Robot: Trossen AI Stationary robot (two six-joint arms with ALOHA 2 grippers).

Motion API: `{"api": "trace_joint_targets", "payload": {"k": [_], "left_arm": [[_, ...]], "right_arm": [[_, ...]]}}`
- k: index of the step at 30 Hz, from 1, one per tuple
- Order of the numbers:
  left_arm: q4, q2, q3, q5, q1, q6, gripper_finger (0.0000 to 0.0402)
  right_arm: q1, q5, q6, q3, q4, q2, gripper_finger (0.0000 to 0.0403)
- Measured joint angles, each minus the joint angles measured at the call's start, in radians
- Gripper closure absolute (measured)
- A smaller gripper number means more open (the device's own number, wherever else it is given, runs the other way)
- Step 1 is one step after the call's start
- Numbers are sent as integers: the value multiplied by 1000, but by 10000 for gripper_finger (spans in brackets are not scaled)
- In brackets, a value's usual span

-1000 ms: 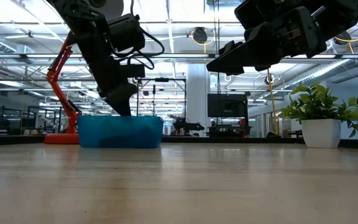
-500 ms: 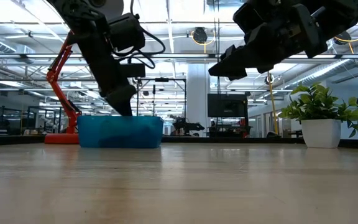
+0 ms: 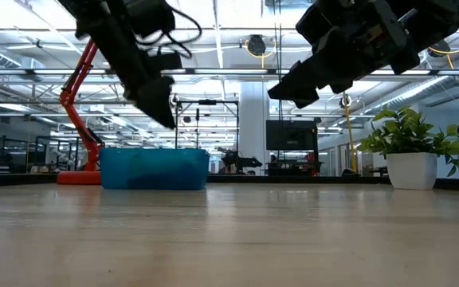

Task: Pick and place rubber bands into bin
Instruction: Put the orange rubber band into the blue bin, then return to Home Position

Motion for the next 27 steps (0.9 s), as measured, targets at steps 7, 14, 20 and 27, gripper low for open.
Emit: {"api": "trace_joint_targets", "payload": {"k": [7, 14, 20, 27], "left_arm": [[-11, -141, 0, 160, 0, 39, 231], [255, -375, -182, 296, -39, 46, 231], [312, -661, -370, 298, -94, 35, 231], [354, -953, -526, 246, -124, 1, 231]], "right_arm": [[0, -3, 37, 0, -28, -53, 230], [-5, -3, 57, -73, -17, -261, 231], [-15, -3, 68, -279, 40, -521, 229], [-62, 1, 110, -511, 164, -813, 231]]}}
